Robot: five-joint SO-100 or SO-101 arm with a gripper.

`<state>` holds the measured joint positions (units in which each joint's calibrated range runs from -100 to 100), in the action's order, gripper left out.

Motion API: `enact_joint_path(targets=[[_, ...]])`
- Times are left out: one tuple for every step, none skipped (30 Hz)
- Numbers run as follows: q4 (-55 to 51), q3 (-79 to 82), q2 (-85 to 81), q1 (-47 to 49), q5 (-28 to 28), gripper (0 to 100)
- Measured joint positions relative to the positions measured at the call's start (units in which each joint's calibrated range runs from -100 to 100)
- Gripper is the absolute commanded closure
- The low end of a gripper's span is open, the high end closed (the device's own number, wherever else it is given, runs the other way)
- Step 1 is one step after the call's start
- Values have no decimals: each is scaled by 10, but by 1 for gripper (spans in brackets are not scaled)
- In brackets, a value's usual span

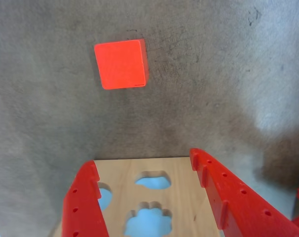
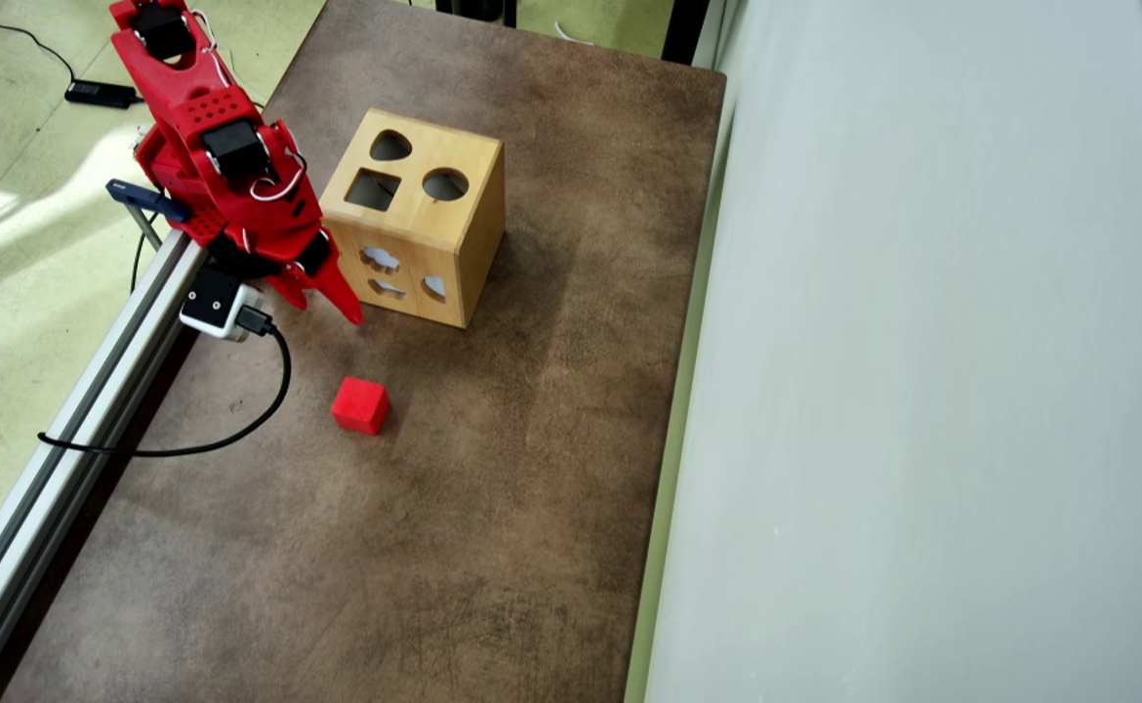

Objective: Pick and place the red cube on the square hole

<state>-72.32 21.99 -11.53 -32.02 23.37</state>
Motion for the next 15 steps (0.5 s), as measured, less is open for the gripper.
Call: enact_joint_path(targets=[[0, 0, 8, 0, 6, 71], [0, 0, 19, -1, 10, 71], [0, 0, 26, -3, 13, 71], [0, 0, 36, -4, 14, 71], [0, 0, 47, -4, 15, 71], [1, 0, 58, -4, 15, 71], [1, 0, 65, -4, 15, 71], [2, 0, 69, -4, 15, 71], [2, 0, 74, -4, 15, 71], [2, 0, 75, -4, 15, 71], [2, 0, 75, -4, 15, 71], [2, -5, 75, -4, 15, 71], [2, -14, 75, -4, 15, 71], [2, -24, 77, -4, 15, 71], [2, -36, 82, -4, 15, 71]])
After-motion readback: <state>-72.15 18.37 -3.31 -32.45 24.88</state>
